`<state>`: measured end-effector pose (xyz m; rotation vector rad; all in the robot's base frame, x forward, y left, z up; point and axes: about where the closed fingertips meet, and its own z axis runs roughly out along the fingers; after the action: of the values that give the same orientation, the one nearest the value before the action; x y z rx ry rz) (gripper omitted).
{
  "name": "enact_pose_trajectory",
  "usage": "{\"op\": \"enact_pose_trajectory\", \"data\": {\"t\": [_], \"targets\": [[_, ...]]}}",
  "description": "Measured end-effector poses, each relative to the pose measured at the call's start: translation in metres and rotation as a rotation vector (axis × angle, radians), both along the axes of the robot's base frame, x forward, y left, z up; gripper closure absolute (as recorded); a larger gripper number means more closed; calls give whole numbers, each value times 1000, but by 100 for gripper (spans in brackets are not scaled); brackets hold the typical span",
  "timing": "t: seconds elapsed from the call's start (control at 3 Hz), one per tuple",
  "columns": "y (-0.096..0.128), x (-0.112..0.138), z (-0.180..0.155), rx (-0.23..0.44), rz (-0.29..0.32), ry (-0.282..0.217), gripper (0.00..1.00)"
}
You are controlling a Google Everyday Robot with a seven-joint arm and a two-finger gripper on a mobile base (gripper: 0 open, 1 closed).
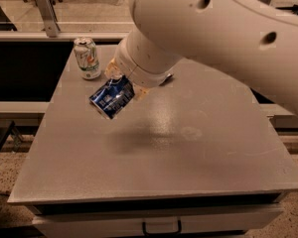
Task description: Place pepsi can upright
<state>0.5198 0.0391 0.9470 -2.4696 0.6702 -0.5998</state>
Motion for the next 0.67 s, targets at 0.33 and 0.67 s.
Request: {"op": "enact_pose_trajectory", "data": {"t": [0.33, 0.67], "targets": [[4, 1, 7, -31, 23, -29, 100], [8, 10, 11, -131, 95, -85, 100]]}}
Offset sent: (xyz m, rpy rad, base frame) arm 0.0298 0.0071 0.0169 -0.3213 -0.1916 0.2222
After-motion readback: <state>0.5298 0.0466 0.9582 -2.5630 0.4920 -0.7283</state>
